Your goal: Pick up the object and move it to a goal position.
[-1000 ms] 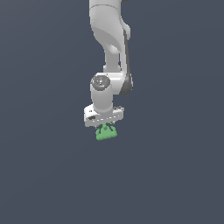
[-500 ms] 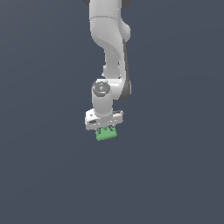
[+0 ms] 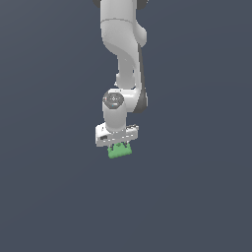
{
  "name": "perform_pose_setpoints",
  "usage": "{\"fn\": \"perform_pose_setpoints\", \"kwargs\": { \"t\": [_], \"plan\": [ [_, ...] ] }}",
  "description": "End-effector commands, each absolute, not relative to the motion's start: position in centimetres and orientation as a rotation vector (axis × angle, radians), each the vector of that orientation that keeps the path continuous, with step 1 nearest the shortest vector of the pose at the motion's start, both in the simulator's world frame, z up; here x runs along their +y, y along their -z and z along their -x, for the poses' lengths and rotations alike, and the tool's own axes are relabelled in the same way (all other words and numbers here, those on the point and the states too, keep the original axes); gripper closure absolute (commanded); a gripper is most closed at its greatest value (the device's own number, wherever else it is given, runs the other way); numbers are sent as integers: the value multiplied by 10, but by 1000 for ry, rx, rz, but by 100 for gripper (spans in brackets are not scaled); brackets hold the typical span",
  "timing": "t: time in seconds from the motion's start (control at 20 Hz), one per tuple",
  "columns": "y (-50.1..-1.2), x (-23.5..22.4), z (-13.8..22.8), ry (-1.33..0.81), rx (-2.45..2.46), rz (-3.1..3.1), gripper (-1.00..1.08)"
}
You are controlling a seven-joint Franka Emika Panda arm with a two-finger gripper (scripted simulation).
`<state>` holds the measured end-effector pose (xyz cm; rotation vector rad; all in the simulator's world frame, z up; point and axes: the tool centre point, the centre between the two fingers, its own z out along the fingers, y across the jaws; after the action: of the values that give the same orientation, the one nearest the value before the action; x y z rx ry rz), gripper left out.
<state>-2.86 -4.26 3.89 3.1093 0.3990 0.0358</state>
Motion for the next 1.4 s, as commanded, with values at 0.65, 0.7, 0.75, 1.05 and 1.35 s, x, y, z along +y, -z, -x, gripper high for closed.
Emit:
{"fn": "perform_pose_setpoints", "kwargs": {
  "t": [0.65,0.7,0.75,1.05,1.35],
  "plan": [
    [-65,-30,18,-29,399,-3110,108],
    [-70,-27,16,-28,399,-3111,108],
    [-76,-25,14,-26,399,-3111,108],
    [-119,-4,-4,-14,399,-3113,108],
    [-152,11,-20,-5,399,-3115,108]
  ]
}}
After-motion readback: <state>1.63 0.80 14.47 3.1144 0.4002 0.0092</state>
